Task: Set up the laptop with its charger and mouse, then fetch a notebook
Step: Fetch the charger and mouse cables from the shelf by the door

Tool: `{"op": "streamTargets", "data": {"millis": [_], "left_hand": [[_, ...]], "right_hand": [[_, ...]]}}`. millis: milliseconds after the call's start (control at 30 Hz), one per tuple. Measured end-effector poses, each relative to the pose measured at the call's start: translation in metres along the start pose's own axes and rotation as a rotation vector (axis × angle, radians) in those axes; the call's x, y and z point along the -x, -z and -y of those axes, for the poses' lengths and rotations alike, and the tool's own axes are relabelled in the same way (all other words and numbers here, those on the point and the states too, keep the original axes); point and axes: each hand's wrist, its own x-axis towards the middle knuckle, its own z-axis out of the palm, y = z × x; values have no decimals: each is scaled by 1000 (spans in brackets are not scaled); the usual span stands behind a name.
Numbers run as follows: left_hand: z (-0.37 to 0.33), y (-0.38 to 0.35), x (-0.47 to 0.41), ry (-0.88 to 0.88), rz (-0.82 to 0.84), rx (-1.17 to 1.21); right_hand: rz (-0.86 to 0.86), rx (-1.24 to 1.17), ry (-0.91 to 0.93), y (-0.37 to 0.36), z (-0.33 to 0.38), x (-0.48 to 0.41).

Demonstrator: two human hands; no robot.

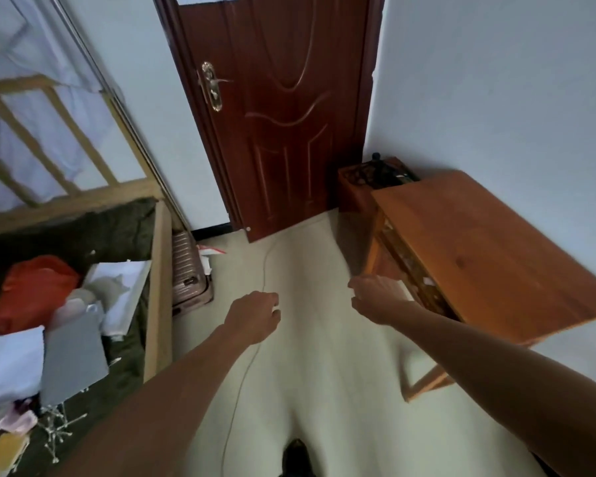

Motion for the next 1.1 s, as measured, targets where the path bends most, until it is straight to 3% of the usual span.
{"op": "streamTargets", "data": {"millis": [300,767,933,1100], "left_hand": [[55,60,-169,-83,-15,16],[54,119,-478,-131,27,15],[52,132,-548,-169,80,16],[51,134,-655,-254,133,24]], "right_hand": [[-17,-61,-85,48,-17,-151],[51,-128,-189,81,-156,-429],[60,-172,-172,91,-191,-489],[29,-206,-275,78,-234,-561]]}}
